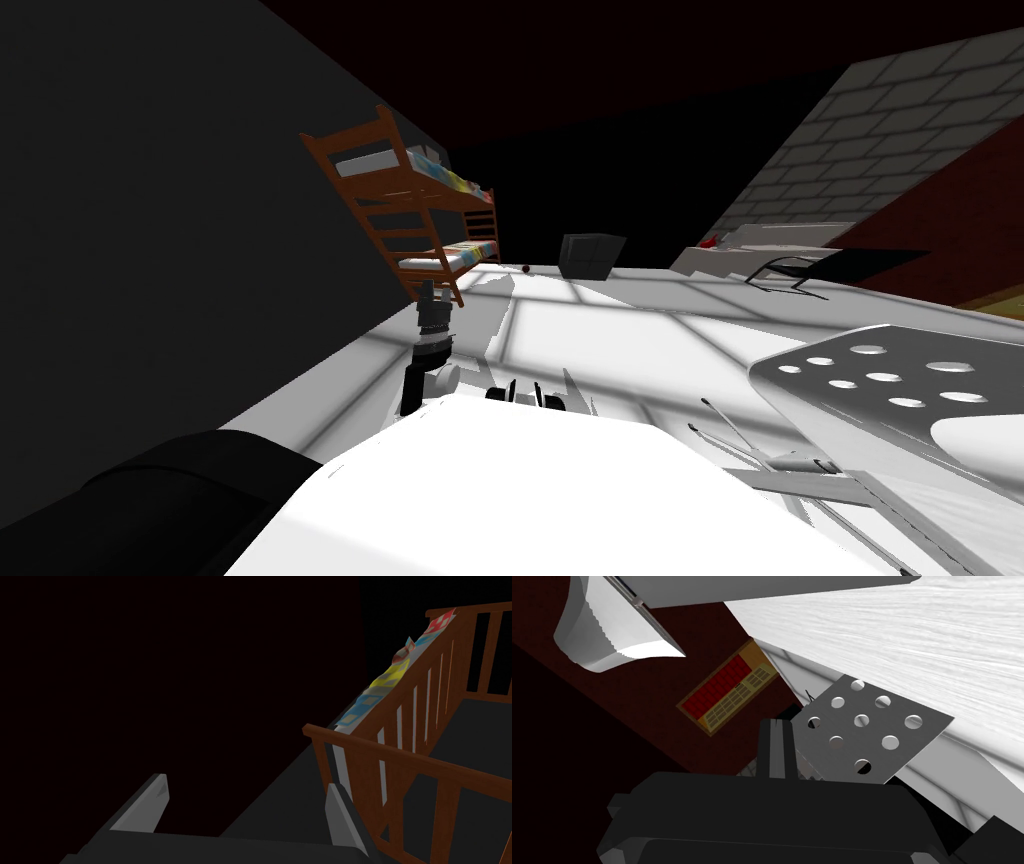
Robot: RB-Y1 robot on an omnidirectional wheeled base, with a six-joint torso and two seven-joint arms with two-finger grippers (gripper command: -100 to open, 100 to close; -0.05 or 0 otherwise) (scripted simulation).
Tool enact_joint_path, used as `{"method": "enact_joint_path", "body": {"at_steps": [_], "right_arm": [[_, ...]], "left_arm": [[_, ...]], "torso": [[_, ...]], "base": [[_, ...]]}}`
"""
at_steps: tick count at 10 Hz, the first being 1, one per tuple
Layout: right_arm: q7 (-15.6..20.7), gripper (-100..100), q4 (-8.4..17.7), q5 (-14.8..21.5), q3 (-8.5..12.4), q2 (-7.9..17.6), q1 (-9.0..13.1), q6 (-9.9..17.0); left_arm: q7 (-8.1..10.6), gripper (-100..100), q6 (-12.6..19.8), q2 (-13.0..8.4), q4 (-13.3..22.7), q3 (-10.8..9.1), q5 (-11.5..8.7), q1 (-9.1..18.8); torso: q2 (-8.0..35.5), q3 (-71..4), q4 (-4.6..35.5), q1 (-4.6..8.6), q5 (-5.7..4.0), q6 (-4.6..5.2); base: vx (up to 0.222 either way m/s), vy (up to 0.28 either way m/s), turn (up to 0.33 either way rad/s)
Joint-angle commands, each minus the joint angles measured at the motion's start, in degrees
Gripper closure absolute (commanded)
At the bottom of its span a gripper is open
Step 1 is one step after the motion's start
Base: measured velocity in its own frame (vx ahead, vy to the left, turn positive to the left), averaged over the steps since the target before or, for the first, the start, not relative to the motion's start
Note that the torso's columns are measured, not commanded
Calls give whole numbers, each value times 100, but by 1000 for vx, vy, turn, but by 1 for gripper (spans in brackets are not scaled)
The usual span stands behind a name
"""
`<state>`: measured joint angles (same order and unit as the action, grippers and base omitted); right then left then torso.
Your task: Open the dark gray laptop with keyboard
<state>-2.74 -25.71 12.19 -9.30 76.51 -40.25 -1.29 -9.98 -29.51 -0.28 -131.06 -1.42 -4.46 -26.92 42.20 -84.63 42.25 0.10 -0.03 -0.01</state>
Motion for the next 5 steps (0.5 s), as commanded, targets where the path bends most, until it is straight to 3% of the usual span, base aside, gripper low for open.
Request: {"method": "enact_joint_path", "body": {"at_steps": [1, 2, 3, 5], "right_arm": [[46, 100, 500, 36, 96, -30, -10, -45], [49, 100, 518, 53, 30, -36, 108, -105], [233, -100, 507, 51, 60, -92, 191, -224], [345, -100, 474, 48, 74, -122, 242, -285]], "left_arm": [[0, 0, 0, 0, 0, 0, 0, 0], [0, 0, 0, 0, 0, 0, 0, 0], [0, 0, 0, 0, 0, 0, 0, 1], [0, 0, 0, 0, 0, 0, 0, 1]], "torso": [[11, 8, 4, -12, 4, 1], [17, 11, 6, -18, 7, 3], [15, 11, 5, -16, 4, -1], [27, 19, 9, 0, -1, 2]], "base": [[5, -6, 1], [0, 0, 0], [-63, -38, 29], [-81, -36, 23]]}}
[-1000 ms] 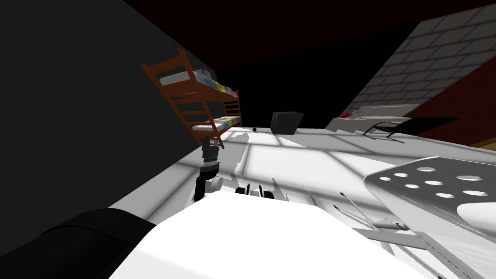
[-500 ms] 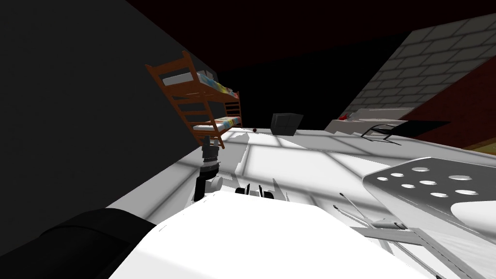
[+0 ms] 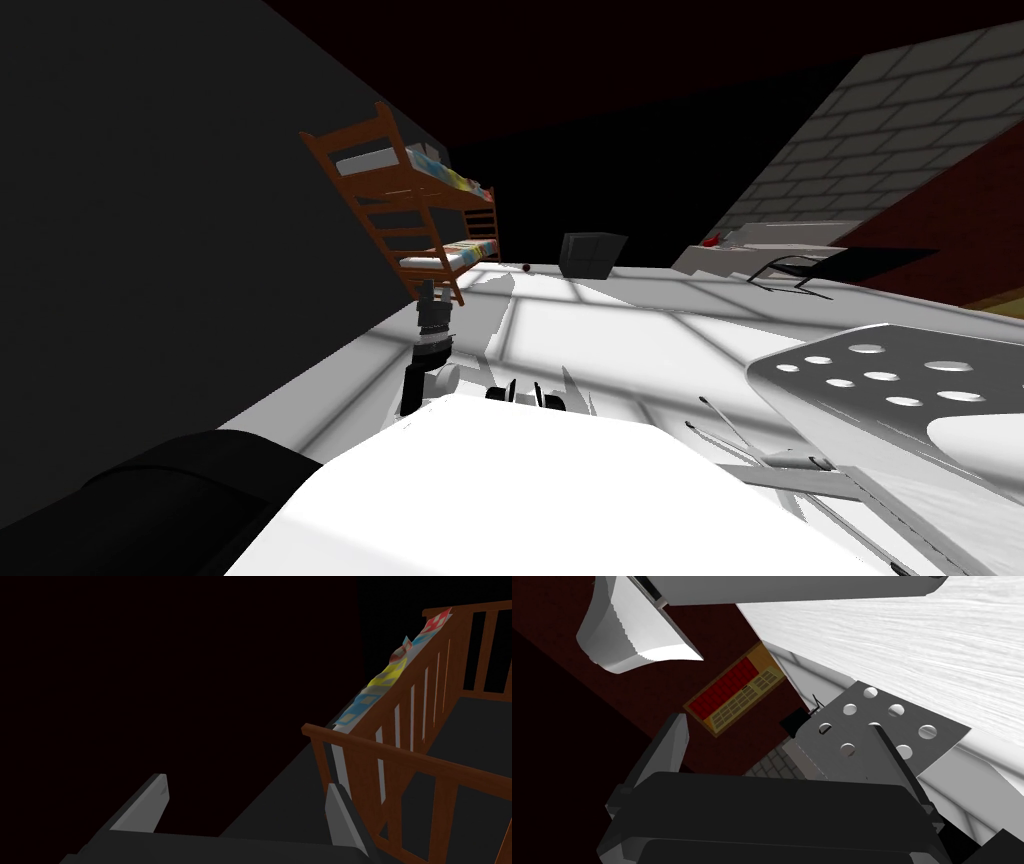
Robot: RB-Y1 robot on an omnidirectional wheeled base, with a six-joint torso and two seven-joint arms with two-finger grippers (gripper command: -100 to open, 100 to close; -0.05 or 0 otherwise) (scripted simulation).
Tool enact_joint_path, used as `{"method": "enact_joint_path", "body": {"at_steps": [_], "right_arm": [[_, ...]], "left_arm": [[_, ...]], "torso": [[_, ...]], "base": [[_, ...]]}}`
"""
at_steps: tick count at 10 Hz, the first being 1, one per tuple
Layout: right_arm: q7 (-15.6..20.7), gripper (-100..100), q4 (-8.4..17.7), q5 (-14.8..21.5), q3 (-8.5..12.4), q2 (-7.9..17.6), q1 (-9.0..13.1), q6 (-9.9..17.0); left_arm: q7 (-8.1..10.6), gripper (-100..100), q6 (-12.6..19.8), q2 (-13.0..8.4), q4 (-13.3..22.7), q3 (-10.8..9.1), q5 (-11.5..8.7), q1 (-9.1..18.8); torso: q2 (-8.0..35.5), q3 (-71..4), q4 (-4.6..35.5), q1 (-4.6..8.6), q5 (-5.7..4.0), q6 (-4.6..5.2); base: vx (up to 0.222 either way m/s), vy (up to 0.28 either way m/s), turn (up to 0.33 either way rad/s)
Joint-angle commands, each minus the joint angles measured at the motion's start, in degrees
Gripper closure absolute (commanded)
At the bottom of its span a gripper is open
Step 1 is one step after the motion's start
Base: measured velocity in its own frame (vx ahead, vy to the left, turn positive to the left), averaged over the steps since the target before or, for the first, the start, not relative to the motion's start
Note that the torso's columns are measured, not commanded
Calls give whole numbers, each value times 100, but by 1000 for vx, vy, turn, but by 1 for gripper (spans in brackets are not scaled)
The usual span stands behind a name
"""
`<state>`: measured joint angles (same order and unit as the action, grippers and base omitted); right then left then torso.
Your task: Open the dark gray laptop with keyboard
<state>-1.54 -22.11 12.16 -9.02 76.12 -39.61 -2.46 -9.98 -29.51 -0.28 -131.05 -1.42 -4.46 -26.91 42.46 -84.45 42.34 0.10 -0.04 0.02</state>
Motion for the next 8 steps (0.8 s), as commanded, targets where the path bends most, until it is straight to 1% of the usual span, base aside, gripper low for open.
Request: {"method": "enact_joint_path", "body": {"at_steps": [1, 3, 5, 6, 7, 8], "right_arm": [[225, -100, 114, 51, 45, -83, 178, -168], [520, -100, 26, 43, 82, -154, 306, -329], [520, -100, 41, 43, 82, -154, 306, -329], [701, -100, -28, 39, 105, -192, 383, -428], [701, -100, 66, 39, 105, -192, 383, -428], [701, -100, -28, 39, 105, -192, 383, -428]], "left_arm": [[0, 0, 0, 0, 0, 0, 0, 0], [0, 0, 0, 0, 0, 0, 0, 0], [0, 0, 0, 0, 0, 0, 0, 0], [0, 0, 0, 0, 0, 0, 0, -1], [0, 0, 0, 0, 0, 0, 0, 0], [0, 0, 0, 0, 0, 0, 0, 0]], "torso": [[-7, -5, -2, -8, 3, 0], [-19, -14, -7, -10, 5, -3], [-16, -11, -5, -9, 5, 1], [-32, -20, -10, -19, 7, -1], [-24, -18, -9, -12, 5, -6], [-19, -14, -6, -11, 6, 0]], "base": [[-71, -24, 3], [-104, -46, 29], [-72, -34, 10], [-75, -37, 25], [-72, -36, 29], [-30, -19, -8]]}}
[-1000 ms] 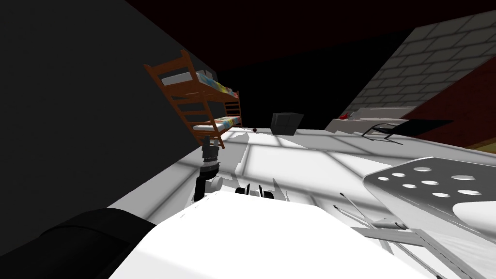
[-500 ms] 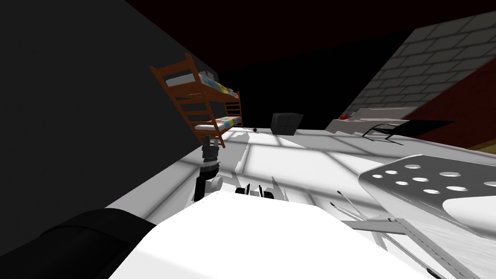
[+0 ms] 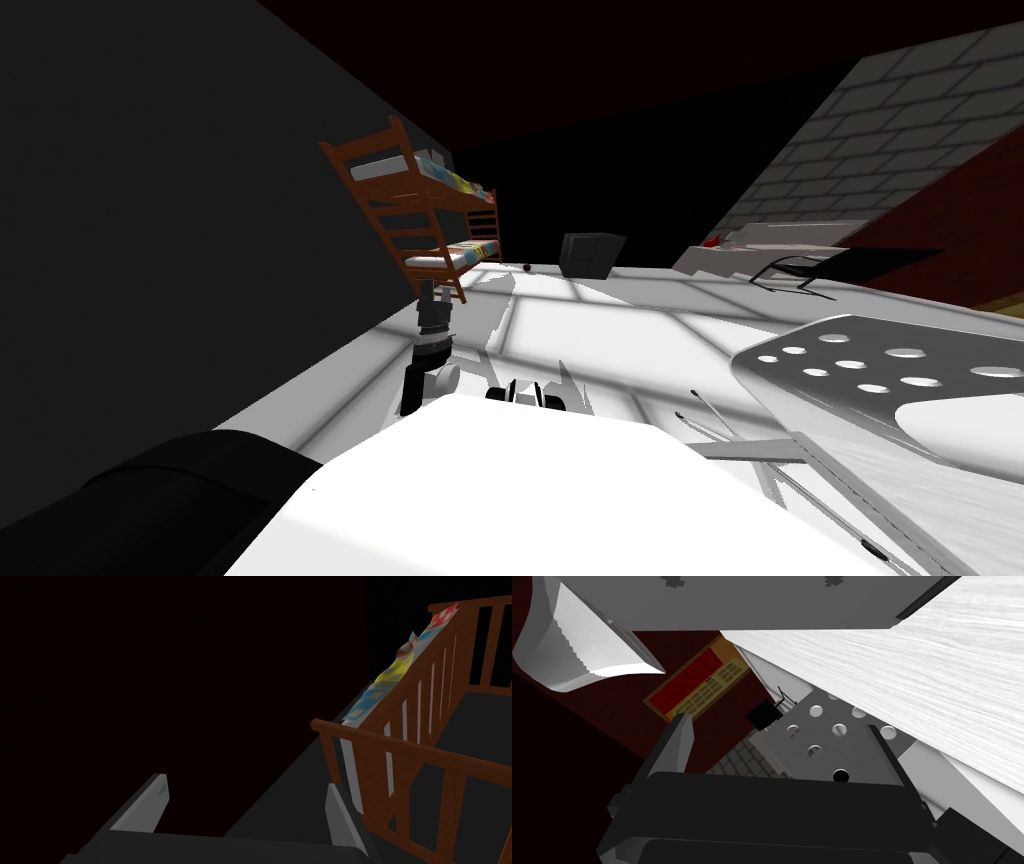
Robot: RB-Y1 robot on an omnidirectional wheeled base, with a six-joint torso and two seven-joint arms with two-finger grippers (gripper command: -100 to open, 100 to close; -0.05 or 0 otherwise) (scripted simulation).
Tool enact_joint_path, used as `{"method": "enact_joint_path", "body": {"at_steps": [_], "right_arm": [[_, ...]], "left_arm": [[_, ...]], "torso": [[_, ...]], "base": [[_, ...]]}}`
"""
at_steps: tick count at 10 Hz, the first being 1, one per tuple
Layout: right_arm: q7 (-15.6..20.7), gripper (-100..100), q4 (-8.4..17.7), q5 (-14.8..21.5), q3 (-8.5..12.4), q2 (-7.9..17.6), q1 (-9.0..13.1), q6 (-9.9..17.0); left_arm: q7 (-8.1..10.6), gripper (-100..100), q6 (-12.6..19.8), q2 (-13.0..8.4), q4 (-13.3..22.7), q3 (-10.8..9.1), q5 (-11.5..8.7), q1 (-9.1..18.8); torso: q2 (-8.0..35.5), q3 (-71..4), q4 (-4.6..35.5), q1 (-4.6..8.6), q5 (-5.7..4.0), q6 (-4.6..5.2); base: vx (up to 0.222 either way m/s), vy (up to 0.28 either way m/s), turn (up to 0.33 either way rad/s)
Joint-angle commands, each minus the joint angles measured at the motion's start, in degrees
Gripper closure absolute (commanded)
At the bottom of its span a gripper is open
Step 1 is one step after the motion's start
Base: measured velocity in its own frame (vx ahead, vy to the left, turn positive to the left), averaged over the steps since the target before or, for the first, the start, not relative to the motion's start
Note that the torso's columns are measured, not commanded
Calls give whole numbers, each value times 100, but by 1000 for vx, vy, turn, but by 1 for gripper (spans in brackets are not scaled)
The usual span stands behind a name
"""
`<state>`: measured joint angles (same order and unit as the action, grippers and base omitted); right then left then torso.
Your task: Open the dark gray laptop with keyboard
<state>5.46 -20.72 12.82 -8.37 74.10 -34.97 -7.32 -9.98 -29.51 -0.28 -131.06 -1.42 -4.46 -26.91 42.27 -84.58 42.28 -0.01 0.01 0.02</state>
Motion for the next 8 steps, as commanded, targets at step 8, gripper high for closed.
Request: {"method": "enact_joint_path", "body": {"at_steps": [8], "right_arm": [[657, -100, -371, -39, 120, -106, 186, -302]], "left_arm": [[0, 0, 0, 0, 0, 0, 0, 0]], "torso": [[3, 4, 2, 7, -4, -1]], "base": [[-69, -30, 18]]}}
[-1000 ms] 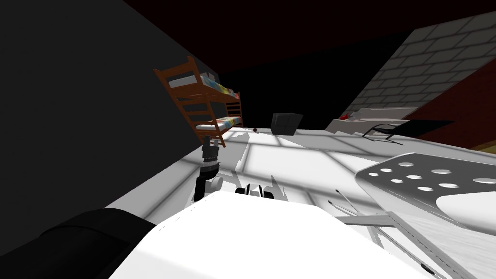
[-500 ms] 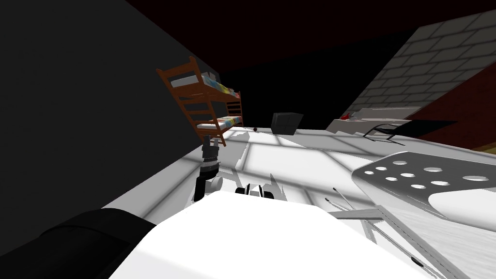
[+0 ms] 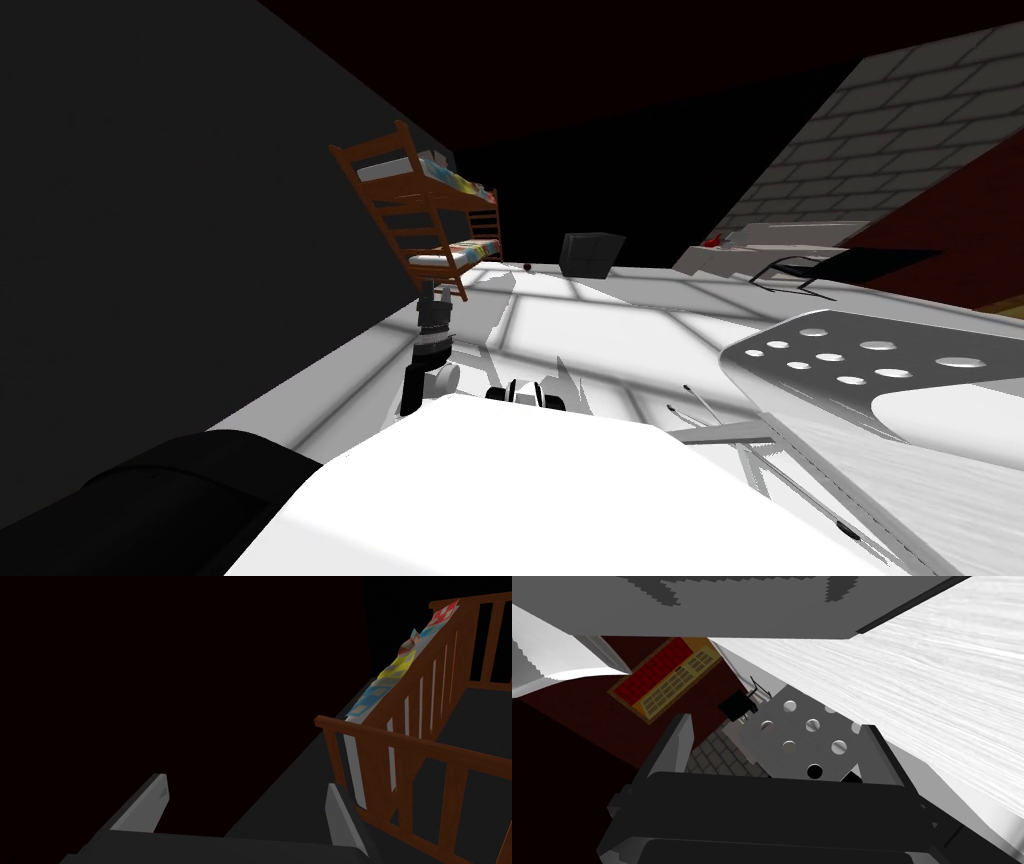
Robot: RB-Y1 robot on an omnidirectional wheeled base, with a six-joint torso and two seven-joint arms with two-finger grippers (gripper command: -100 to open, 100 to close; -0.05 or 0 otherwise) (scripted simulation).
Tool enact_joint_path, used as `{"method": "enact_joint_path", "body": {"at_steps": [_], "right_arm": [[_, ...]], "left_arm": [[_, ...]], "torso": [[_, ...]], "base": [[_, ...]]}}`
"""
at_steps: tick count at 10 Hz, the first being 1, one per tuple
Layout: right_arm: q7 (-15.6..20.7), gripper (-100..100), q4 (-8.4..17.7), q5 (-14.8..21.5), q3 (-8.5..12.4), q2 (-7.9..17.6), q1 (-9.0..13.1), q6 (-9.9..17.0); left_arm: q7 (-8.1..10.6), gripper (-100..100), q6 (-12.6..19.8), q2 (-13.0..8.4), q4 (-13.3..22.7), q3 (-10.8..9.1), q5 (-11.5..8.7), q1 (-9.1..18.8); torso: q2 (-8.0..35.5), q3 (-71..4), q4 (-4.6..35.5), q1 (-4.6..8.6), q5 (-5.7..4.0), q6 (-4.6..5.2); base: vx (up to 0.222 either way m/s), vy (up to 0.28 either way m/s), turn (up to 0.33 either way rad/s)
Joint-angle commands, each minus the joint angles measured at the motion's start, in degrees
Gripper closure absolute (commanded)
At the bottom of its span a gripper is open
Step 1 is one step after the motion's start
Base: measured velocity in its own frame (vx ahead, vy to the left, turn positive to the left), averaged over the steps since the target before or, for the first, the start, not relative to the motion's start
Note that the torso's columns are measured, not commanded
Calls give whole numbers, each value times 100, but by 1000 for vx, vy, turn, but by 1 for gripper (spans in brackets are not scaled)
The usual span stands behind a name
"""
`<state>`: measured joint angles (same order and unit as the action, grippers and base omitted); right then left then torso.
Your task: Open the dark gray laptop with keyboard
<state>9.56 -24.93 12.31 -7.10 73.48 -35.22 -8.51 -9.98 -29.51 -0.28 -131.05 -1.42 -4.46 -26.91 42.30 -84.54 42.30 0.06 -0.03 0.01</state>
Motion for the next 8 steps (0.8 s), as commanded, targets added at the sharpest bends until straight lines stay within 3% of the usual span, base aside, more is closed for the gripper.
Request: {"method": "enact_joint_path", "body": {"at_steps": [1, 2, 5, 6, 7, 8], "right_arm": [[247, -100, 50, 12, -7, -45, 211, -183], [460, -100, -30, 8, 24, -83, 312, -321], [500, -100, -30, 8, 24, -83, 312, -321], [766, -100, -114, 4, 57, -121, 417, -467], [766, -100, -28, 4, 57, -121, 417, -467], [975, -100, -203, 0, 91, -159, 527, -620]], "left_arm": [[0, 0, 0, 0, 0, 0, 0, 1], [0, 0, 0, 0, 0, 0, 0, 1], [0, 0, 0, 0, 0, 0, 0, 0], [0, 0, 0, 0, 0, 0, 0, -1], [0, 0, 0, 0, 0, 0, 0, 0], [0, 0, 0, 0, 0, 0, 0, 0]], "torso": [[11, 4, 1, 0, 2, -2], [7, 4, 2, -1, 1, 0], [-21, -14, -7, -26, 8, 0], [-33, -23, -11, -29, 11, -3], [-7, -9, -5, -8, 5, -7], [11, 6, 3, 5, 0, 3]], "base": [[-117, -54, 30], [-148, -89, 43], [-66, -23, 4], [-80, -21, 46], [-100, -44, 51], [-151, -83, 36]]}}
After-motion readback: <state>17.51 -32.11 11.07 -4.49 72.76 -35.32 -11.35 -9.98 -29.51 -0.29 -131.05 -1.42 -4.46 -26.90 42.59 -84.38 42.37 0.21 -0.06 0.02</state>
